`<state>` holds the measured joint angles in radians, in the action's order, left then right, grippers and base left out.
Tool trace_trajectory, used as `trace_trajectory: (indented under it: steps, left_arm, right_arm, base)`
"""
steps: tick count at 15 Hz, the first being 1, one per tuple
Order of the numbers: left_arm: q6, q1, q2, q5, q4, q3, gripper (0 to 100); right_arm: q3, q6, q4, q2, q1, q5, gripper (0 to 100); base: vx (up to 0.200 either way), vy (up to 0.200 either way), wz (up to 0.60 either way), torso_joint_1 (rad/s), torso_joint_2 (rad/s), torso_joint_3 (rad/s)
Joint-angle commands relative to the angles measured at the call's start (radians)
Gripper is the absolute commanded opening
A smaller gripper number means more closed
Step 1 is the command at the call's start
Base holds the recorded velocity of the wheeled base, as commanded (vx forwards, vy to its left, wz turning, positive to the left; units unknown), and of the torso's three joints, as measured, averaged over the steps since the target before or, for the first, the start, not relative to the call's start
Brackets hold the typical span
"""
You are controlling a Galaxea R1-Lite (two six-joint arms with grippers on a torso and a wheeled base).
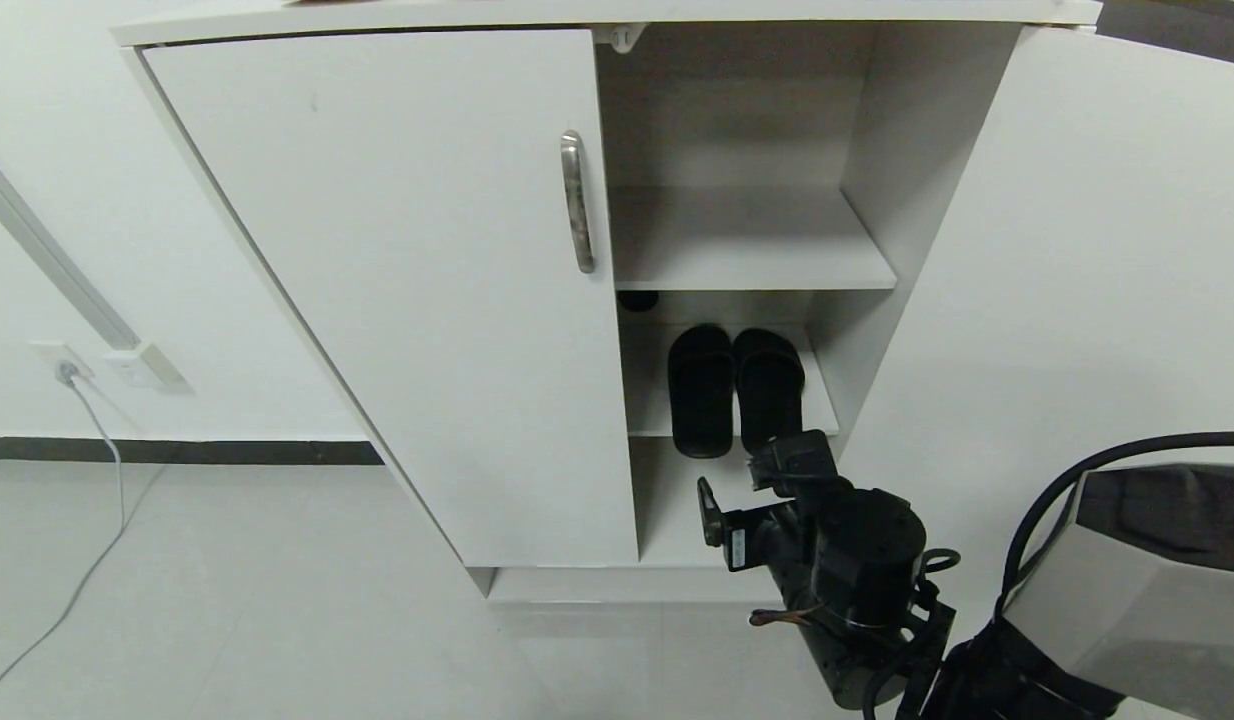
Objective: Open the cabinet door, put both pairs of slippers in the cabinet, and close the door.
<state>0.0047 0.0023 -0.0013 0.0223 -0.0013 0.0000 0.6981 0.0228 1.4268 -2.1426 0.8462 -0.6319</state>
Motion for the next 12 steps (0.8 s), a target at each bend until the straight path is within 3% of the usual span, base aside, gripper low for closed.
trace_trajectory:
  steps: [1,7,12]
  left_arm:
    - [0.000,0.001,0.001,0.001,0.000,0.000,0]
    - [0.000,0.001,0.001,0.001,0.000,0.000,0]
    - [0.000,0.001,0.001,-0.001,0.000,0.000,0]
  right_arm:
    - [0.000,0.000,0.000,-0.003,0.001,0.000,100]
    - [-0.002,0.000,0.000,-0.003,0.001,0.000,100]
    - [-0.008,0.000,0.009,-0.003,0.001,0.000,100]
  base:
    - [0.000,0.000,0.00,0.000,0.00,0.000]
    - [0.000,0.000,0.00,0.000,0.00,0.000]
    - [0.000,0.000,0.00,0.002,0.00,0.168]
